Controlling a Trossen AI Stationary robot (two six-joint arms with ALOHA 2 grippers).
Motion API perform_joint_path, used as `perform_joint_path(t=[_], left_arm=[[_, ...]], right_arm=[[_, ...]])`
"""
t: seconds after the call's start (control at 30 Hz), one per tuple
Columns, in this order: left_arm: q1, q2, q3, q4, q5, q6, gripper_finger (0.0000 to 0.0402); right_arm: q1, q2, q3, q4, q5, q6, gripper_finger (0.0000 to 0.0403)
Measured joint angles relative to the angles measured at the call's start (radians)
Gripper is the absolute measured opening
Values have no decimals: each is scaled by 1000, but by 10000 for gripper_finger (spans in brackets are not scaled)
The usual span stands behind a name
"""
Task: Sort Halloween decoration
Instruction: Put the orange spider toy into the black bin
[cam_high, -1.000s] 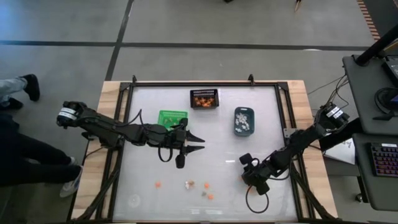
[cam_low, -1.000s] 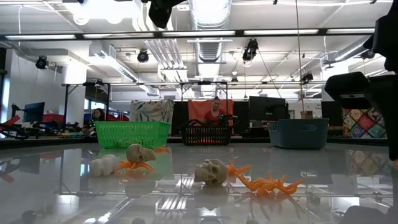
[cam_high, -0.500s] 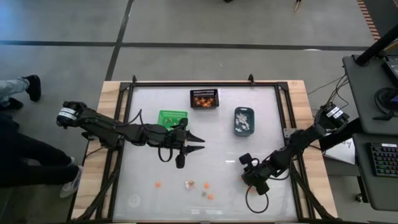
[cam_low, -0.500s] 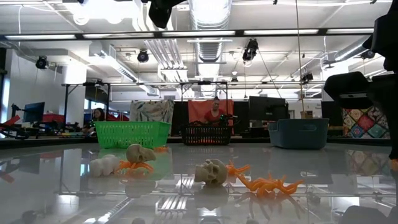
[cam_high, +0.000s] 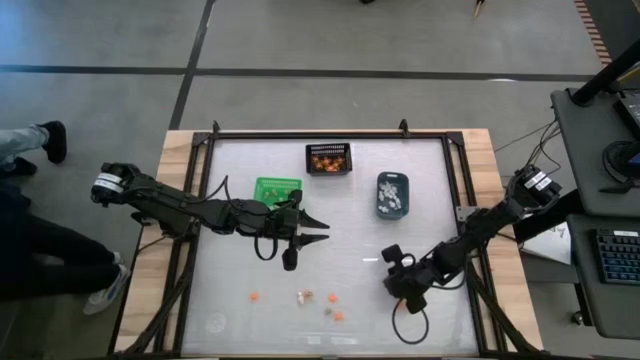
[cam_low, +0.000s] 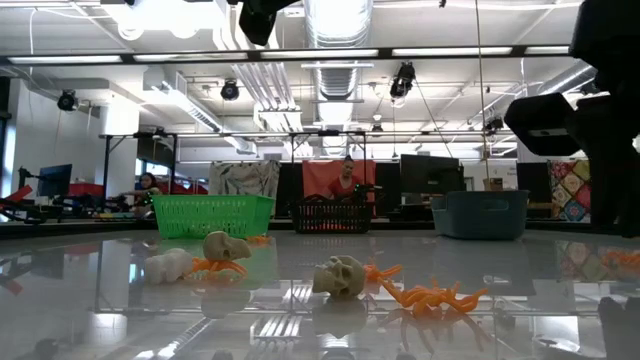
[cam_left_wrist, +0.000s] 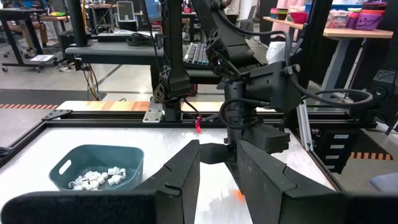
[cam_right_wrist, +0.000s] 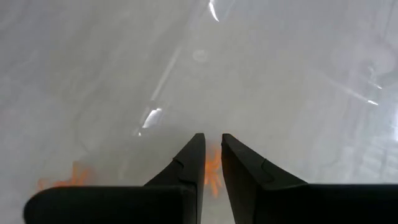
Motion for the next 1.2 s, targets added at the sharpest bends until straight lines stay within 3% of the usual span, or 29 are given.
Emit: perform_joint_path(t=[0.27,0.43,0.57,0.8,1.03,1.2], left_arm=[[0,0,0,0,0,0,91],[-5,11,0,-1,1,0,91],[-10,37,0,7,2,0,91],[-10,63,0,41,2,-5,91],[-10,63,1,62,2,2,91],[-10,63,1,69,2,3,91]], right_arm=[[-34,-14,0,-23,-32,41,42],[-27,-93,-45,-12,-33,40,16],[-14,-176,-153,125,-25,75,9],[35,-229,-373,552,27,95,9],[51,-195,-418,586,40,117,11],[51,-174,-414,580,23,126,55]])
